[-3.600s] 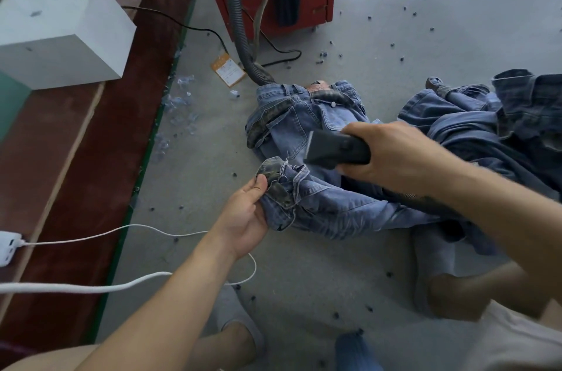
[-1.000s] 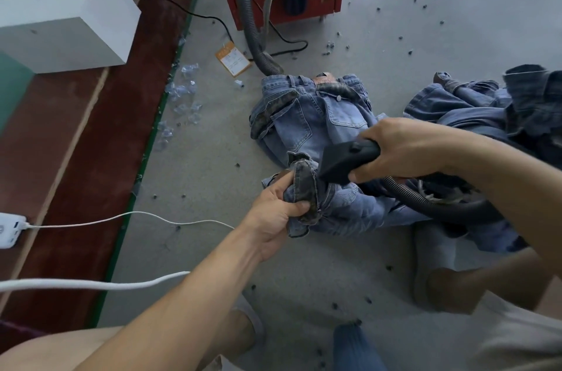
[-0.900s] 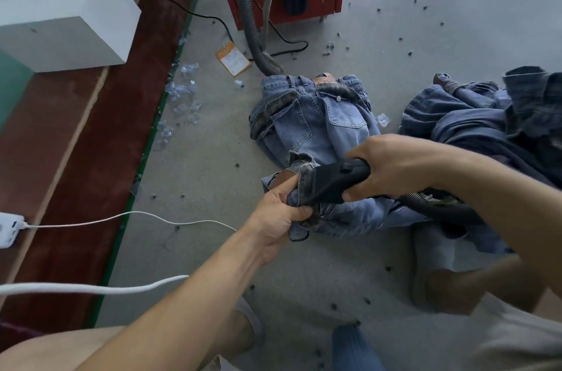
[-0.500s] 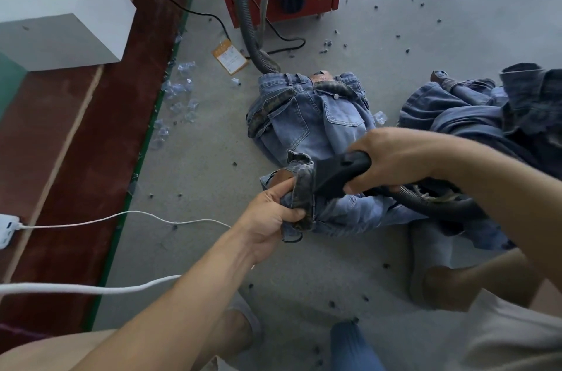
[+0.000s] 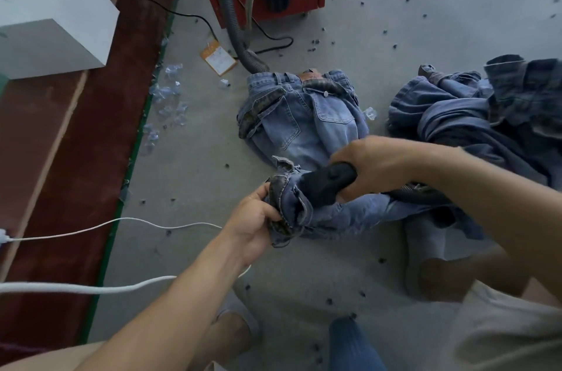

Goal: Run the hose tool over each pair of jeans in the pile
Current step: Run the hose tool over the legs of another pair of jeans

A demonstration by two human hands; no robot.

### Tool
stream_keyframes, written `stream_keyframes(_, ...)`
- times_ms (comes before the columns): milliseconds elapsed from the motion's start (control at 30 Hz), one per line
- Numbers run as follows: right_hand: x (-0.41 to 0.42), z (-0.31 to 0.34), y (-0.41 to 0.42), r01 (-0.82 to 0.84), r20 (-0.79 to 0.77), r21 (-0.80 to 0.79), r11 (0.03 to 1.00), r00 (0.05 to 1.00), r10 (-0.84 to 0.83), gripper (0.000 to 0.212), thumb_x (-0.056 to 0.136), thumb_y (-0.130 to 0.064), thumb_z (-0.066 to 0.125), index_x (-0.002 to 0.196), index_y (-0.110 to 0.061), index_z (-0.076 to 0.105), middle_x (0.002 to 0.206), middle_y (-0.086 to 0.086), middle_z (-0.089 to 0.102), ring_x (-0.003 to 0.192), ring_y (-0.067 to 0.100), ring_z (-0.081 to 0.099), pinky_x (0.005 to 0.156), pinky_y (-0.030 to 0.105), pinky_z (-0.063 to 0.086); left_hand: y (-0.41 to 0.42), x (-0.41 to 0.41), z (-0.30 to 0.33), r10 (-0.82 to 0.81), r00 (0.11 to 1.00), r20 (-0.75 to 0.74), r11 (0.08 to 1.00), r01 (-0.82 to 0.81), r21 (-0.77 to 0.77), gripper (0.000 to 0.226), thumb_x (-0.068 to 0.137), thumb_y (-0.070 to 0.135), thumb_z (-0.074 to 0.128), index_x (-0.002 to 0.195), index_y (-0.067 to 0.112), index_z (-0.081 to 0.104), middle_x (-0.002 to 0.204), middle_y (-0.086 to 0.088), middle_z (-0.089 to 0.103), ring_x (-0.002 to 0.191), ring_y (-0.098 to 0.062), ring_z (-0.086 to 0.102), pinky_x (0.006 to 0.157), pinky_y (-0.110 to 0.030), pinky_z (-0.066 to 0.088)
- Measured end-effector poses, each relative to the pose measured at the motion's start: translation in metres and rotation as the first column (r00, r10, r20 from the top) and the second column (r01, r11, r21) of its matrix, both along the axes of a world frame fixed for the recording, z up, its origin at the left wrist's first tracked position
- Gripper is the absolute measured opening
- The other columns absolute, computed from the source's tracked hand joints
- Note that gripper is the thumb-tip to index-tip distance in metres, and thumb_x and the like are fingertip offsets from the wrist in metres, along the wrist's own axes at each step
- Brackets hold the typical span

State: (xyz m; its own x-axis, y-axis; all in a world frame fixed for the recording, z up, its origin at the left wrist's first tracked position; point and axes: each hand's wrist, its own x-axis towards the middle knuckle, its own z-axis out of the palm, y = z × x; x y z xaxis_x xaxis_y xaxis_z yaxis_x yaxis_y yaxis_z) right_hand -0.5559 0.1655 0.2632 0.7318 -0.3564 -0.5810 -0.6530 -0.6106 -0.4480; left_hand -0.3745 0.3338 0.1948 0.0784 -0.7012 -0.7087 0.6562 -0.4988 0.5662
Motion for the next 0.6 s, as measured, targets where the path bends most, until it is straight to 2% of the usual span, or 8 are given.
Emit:
stream_keyframes(133, 0.007, -0.003, 0.003, 0.070, 0.160, -0.079, 0.994, 0.986, -0.057, 0.026, 0.078, -0.050, 0.081, 0.093, -0.035, 0.066, 0.073, -0.012, 0.068, 0.064, 0.001, 0.063, 0.059, 0.027, 0.051, -0.001, 0.001, 0.001, 0.035, 0.998, -0.053, 0.999, -0.036, -0.011, 0.056, 0.079, -0.025, 0.027, 0.102, 0.007, 0.066, 0.100, -0.017, 0.073, 0.084, -0.030, 0.073, 0.071, -0.037, 0.062)
stream_keyframes(233, 0.001, 0.000, -0.009, 0.177, 0.210, -0.080, 0.981, 0.965, -0.157, 0.024, 0.080, -0.050, 0.081, 0.088, -0.038, 0.063, 0.073, -0.013, 0.066, 0.065, 0.002, 0.061, 0.057, 0.024, 0.043, -0.001, 0.003, 0.007, 0.022, 0.991, -0.133, 0.998, -0.030, -0.058, 0.034, 0.080, -0.001, 0.043, 0.099, 0.006, 0.070, 0.104, -0.020, 0.072, 0.089, -0.032, 0.070, 0.084, -0.042, 0.058)
stream_keyframes(300, -0.004, 0.001, -0.015, 0.179, 0.158, -0.102, 0.979, 0.974, -0.162, 0.024, 0.080, -0.049, 0.082, 0.091, -0.037, 0.064, 0.074, -0.012, 0.066, 0.069, 0.007, 0.063, 0.057, 0.025, 0.043, -0.003, 0.001, 0.005, 0.005, 0.999, -0.040, 0.998, -0.007, -0.063, 0.026, 0.088, 0.003, 0.050, 0.108, 0.007, 0.067, 0.104, -0.018, 0.073, 0.090, -0.030, 0.071, 0.081, -0.041, 0.059)
stream_keyframes(367, -0.007, -0.001, -0.012, 0.119, 0.067, -0.120, 0.986, 0.992, -0.111, 0.024, 0.079, -0.047, 0.082, 0.092, -0.037, 0.064, 0.075, -0.012, 0.066, 0.070, 0.007, 0.062, 0.058, 0.027, 0.044, -0.005, -0.001, 0.002, 0.006, 0.997, 0.079, 0.998, -0.001, -0.060, 0.025, 0.092, -0.005, 0.050, 0.109, 0.009, 0.062, 0.099, -0.014, 0.074, 0.084, -0.026, 0.073, 0.070, -0.036, 0.061)
stream_keyframes(433, -0.004, -0.007, -0.002, 0.045, 0.022, -0.106, 0.993, 0.999, -0.043, 0.024, 0.077, -0.047, 0.082, 0.090, -0.036, 0.064, 0.074, -0.011, 0.067, 0.068, 0.006, 0.062, 0.059, 0.030, 0.049, -0.005, -0.002, 0.002, -0.014, 0.994, 0.110, 0.998, 0.020, -0.056, 0.029, 0.090, -0.009, 0.045, 0.106, 0.009, 0.060, 0.098, -0.014, 0.072, 0.084, -0.025, 0.070, 0.072, -0.036, 0.059)
stream_keyframes(533, 0.007, -0.012, 0.012, 0.051, 0.129, -0.084, 0.995, 0.991, -0.039, 0.026, 0.076, -0.049, 0.081, 0.091, -0.033, 0.066, 0.073, -0.010, 0.069, 0.066, 0.006, 0.064, 0.059, 0.031, 0.054, -0.004, 0.002, 0.000, -0.016, 0.999, 0.041, 0.999, 0.018, -0.048, 0.029, 0.081, -0.003, 0.044, 0.103, 0.009, 0.058, 0.101, -0.017, 0.069, 0.086, -0.029, 0.068, 0.076, -0.040, 0.056)
stream_keyframes(567, 0.010, -0.010, 0.011, 0.097, 0.184, -0.076, 0.992, 0.979, -0.082, 0.025, 0.077, -0.049, 0.081, 0.090, -0.035, 0.065, 0.073, -0.012, 0.068, 0.064, 0.003, 0.063, 0.056, 0.027, 0.051, -0.004, 0.005, 0.000, -0.018, 0.999, 0.034, 0.999, 0.019, -0.031, 0.028, 0.079, 0.003, 0.048, 0.104, 0.008, 0.058, 0.103, -0.019, 0.069, 0.087, -0.030, 0.069, 0.074, -0.040, 0.057)
stream_keyframes(600, 0.011, -0.007, 0.008, 0.156, 0.234, -0.063, 0.986, 0.963, -0.138, 0.024, 0.078, -0.049, 0.082, 0.089, -0.038, 0.064, 0.073, -0.014, 0.068, 0.062, 0.000, 0.063, 0.053, 0.021, 0.047, -0.004, 0.007, -0.002, -0.052, 0.994, 0.095, 0.999, 0.051, 0.006, 0.029, 0.080, 0.011, 0.054, 0.109, 0.007, 0.058, 0.108, -0.021, 0.070, 0.089, -0.031, 0.069, 0.072, -0.040, 0.057)
